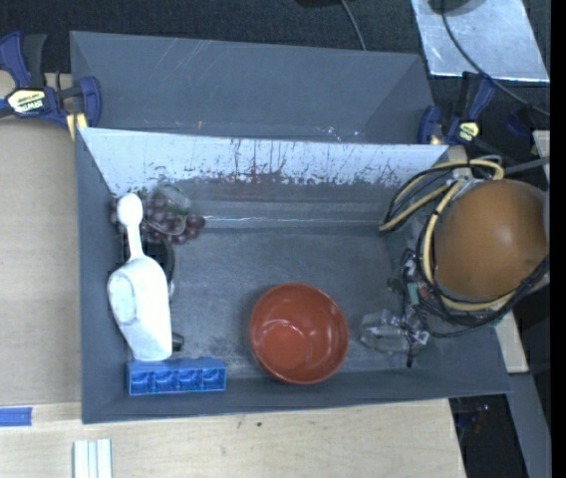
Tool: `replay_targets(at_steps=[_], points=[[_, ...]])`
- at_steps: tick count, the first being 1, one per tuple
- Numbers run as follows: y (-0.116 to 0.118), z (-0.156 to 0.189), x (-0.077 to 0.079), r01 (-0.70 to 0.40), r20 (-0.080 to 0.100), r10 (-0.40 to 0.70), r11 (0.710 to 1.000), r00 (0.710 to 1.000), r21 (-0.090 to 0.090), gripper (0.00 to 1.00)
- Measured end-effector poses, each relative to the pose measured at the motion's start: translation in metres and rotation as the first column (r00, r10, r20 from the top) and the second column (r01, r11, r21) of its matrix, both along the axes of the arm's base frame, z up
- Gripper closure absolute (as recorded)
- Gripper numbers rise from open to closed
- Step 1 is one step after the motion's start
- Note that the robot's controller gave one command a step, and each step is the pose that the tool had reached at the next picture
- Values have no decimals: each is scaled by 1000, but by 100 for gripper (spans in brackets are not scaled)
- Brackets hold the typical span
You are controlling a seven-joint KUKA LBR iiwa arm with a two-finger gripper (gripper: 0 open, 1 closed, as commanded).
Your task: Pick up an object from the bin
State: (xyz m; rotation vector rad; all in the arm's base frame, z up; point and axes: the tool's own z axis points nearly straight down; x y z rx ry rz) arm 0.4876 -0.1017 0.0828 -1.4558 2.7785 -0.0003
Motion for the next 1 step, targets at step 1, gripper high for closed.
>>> replay_targets(at_steps=[1], points=[[0, 11, 1, 0, 3, 0, 1000, 1000, 0, 100]])
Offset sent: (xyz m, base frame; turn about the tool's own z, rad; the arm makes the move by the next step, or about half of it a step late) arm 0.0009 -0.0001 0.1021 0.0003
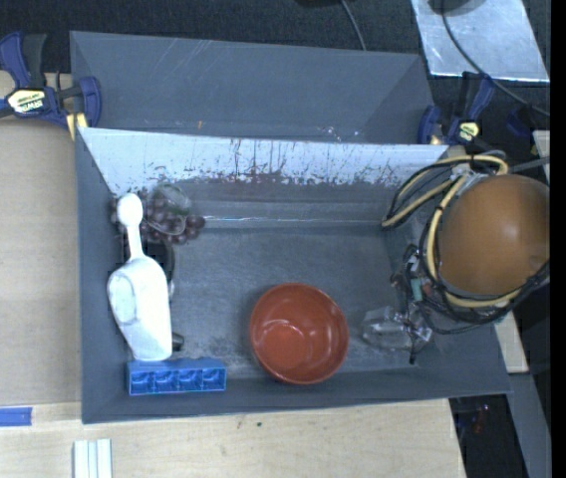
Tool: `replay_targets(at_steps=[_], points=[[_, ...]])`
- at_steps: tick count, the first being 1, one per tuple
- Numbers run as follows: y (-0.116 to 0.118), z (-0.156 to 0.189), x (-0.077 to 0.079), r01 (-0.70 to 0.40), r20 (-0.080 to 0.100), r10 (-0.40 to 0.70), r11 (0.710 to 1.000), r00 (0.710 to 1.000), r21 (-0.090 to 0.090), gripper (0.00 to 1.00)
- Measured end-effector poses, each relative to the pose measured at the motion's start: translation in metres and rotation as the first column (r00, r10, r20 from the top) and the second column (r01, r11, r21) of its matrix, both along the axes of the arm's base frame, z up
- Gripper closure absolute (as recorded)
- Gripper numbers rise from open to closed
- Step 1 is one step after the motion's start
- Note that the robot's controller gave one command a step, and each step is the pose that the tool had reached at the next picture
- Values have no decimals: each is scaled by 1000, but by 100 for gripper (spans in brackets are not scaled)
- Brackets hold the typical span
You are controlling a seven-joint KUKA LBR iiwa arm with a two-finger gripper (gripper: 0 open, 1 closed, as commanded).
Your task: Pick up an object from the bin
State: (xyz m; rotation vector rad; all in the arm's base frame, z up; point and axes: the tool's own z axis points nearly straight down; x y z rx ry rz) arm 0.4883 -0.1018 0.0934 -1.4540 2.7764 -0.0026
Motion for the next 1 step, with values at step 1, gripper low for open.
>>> replay_targets(at_steps=[1], points=[[1, 21, -3, 1, -11, -1, 1000, 1000, 3, 100]])
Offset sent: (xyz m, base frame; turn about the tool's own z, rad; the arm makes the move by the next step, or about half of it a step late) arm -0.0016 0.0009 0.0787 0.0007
